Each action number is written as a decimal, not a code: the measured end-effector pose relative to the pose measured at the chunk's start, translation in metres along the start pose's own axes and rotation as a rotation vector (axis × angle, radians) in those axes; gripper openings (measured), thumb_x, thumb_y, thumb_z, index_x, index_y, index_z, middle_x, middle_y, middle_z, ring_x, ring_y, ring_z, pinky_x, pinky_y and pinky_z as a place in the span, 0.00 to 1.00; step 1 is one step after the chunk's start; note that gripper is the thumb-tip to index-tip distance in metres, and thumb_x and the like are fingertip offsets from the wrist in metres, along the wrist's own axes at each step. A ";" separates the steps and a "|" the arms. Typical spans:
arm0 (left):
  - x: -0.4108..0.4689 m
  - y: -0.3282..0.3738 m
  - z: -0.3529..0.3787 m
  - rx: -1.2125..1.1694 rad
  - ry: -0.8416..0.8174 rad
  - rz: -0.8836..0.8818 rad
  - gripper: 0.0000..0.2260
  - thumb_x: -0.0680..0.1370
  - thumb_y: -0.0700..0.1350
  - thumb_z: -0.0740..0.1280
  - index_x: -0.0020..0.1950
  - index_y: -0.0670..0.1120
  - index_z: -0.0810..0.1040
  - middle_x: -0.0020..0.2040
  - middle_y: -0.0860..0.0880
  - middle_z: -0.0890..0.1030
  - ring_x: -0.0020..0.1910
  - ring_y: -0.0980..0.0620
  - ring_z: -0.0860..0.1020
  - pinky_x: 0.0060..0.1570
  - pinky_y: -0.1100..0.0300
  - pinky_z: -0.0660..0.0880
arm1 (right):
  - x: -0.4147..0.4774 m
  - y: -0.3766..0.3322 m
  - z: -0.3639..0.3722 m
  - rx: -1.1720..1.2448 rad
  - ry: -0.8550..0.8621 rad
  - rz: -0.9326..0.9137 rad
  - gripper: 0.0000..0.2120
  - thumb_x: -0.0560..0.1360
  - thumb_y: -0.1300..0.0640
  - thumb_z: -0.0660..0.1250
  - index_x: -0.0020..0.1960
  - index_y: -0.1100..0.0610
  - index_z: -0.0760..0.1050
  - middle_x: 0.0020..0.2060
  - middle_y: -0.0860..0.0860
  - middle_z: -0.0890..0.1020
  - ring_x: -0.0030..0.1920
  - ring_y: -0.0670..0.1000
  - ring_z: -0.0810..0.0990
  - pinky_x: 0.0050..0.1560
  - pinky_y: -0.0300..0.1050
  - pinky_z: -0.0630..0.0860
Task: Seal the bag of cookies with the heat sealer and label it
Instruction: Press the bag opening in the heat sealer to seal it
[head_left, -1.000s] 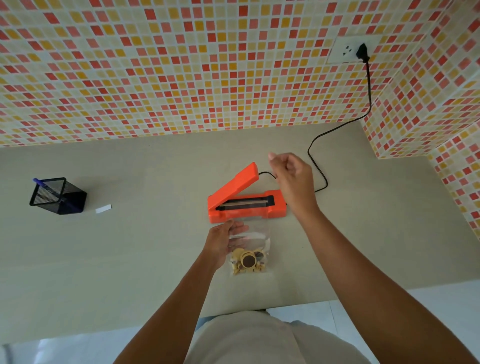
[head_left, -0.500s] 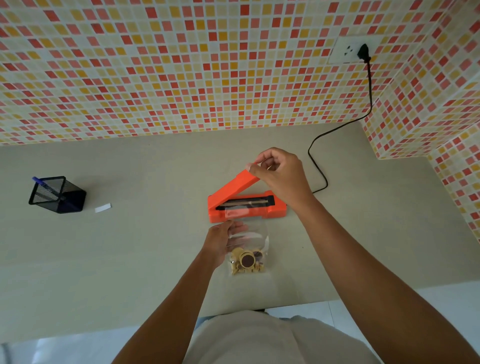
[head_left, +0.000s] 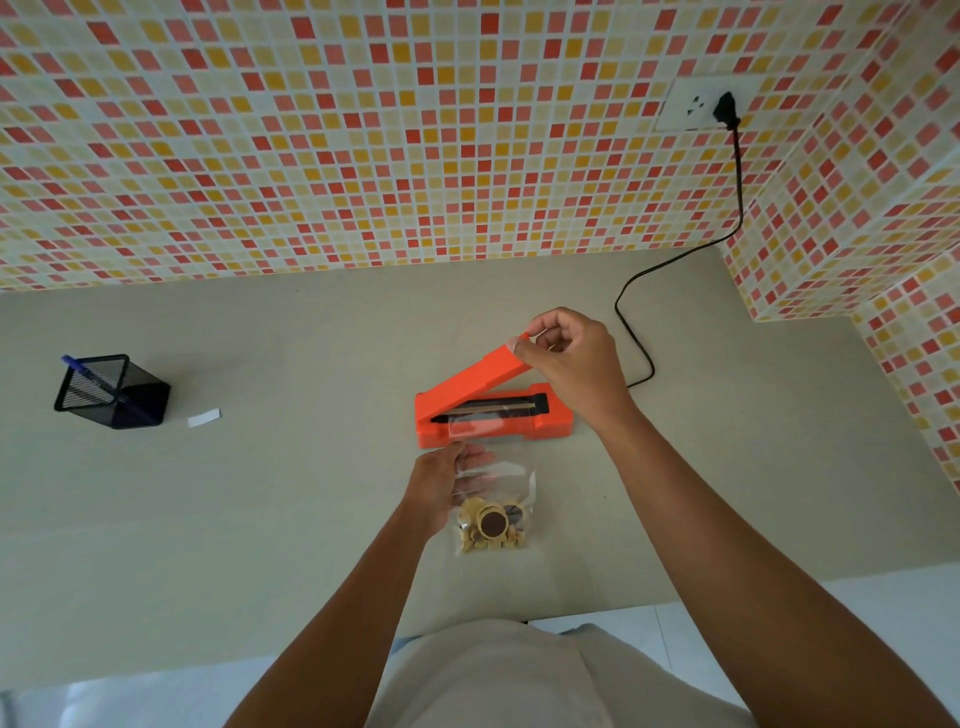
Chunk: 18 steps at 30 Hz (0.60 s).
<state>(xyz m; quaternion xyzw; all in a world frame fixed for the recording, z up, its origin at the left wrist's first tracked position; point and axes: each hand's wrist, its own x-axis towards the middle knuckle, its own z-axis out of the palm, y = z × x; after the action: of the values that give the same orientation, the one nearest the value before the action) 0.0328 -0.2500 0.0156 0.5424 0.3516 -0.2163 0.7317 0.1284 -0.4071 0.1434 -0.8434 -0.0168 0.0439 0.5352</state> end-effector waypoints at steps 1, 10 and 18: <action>0.000 0.001 0.000 0.000 -0.002 0.001 0.15 0.82 0.50 0.60 0.54 0.41 0.80 0.51 0.45 0.86 0.48 0.40 0.85 0.50 0.45 0.80 | 0.000 0.001 0.000 0.001 0.005 0.003 0.09 0.71 0.51 0.76 0.47 0.54 0.80 0.35 0.50 0.80 0.34 0.45 0.77 0.36 0.35 0.73; 0.001 0.001 -0.001 0.016 -0.012 0.006 0.14 0.81 0.52 0.61 0.53 0.42 0.80 0.51 0.45 0.86 0.49 0.38 0.84 0.50 0.47 0.78 | 0.000 0.020 0.003 0.001 0.060 0.035 0.11 0.69 0.51 0.77 0.47 0.54 0.79 0.31 0.47 0.78 0.31 0.44 0.75 0.33 0.31 0.72; 0.003 -0.001 -0.002 0.027 -0.001 0.011 0.16 0.81 0.51 0.62 0.57 0.40 0.80 0.52 0.44 0.86 0.48 0.38 0.85 0.58 0.40 0.76 | 0.000 0.043 0.002 -0.020 0.112 0.099 0.11 0.70 0.52 0.77 0.47 0.55 0.78 0.32 0.48 0.77 0.32 0.45 0.75 0.35 0.33 0.71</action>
<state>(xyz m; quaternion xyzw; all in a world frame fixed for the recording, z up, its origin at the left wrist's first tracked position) 0.0333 -0.2480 0.0127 0.5540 0.3455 -0.2171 0.7257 0.1277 -0.4241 0.1038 -0.8497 0.0543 0.0227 0.5240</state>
